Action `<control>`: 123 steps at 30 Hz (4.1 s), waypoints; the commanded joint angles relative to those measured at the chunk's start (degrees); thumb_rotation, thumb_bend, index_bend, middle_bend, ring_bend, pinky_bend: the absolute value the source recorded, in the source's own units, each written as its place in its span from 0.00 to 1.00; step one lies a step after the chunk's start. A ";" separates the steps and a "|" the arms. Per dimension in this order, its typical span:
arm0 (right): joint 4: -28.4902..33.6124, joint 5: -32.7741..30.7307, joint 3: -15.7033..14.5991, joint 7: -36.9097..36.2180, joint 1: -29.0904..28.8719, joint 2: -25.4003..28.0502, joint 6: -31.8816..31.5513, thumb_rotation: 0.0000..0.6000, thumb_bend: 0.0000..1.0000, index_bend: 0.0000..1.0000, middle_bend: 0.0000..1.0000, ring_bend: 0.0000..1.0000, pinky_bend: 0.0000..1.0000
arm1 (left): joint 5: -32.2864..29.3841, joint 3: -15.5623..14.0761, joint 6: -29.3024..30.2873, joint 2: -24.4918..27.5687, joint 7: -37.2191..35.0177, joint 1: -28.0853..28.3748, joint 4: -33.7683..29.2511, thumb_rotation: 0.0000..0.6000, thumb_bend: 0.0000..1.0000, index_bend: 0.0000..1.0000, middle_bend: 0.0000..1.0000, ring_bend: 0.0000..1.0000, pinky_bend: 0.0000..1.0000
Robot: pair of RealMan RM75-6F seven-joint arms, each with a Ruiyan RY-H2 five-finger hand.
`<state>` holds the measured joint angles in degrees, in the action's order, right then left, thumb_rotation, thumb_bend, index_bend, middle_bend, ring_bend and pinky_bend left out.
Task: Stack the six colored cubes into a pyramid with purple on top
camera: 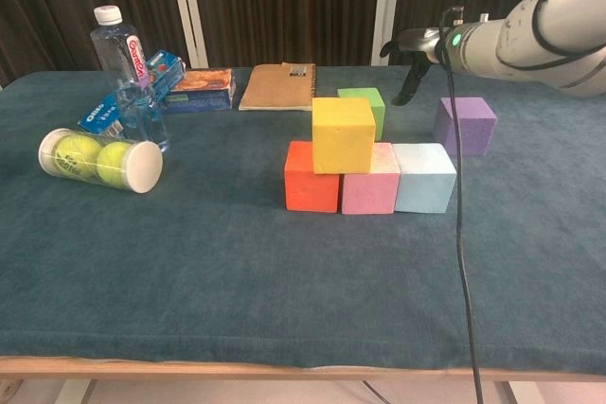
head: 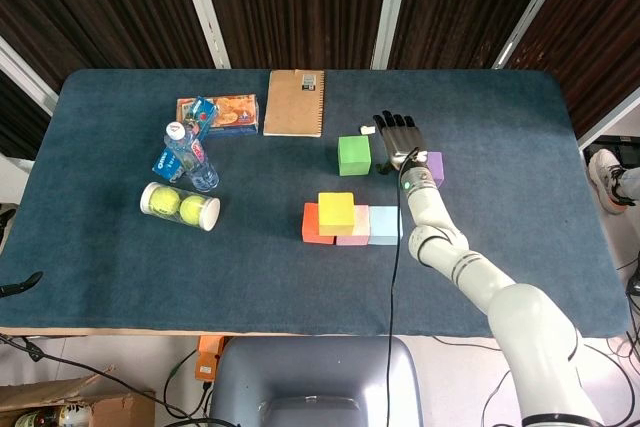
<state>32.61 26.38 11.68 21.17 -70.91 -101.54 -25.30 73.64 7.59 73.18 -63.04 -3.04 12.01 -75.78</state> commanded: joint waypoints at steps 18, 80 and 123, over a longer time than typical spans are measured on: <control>-18.11 2.22 6.08 2.09 -4.39 -11.65 9.11 1.00 0.31 0.29 0.00 0.00 0.00 | 0.16 -0.09 0.14 -0.83 -3.96 -1.02 3.32 0.84 0.16 0.13 0.05 0.00 0.09; 44.52 22.24 1.33 -9.38 19.27 30.17 -10.09 1.00 0.32 0.38 0.00 0.00 0.00 | 1.77 -0.35 1.92 -0.56 1.76 -0.77 -2.10 0.84 0.16 0.13 0.05 0.00 0.09; 17.47 23.86 -6.87 2.38 2.93 9.70 1.73 1.00 0.21 0.11 0.00 0.00 0.00 | -1.62 0.76 0.96 -1.63 4.33 -0.45 -0.88 0.85 0.16 0.12 0.05 0.00 0.09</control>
<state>50.53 50.20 4.72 23.93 -67.74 -91.47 -23.99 72.03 8.36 74.11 -64.68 1.26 11.58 -76.66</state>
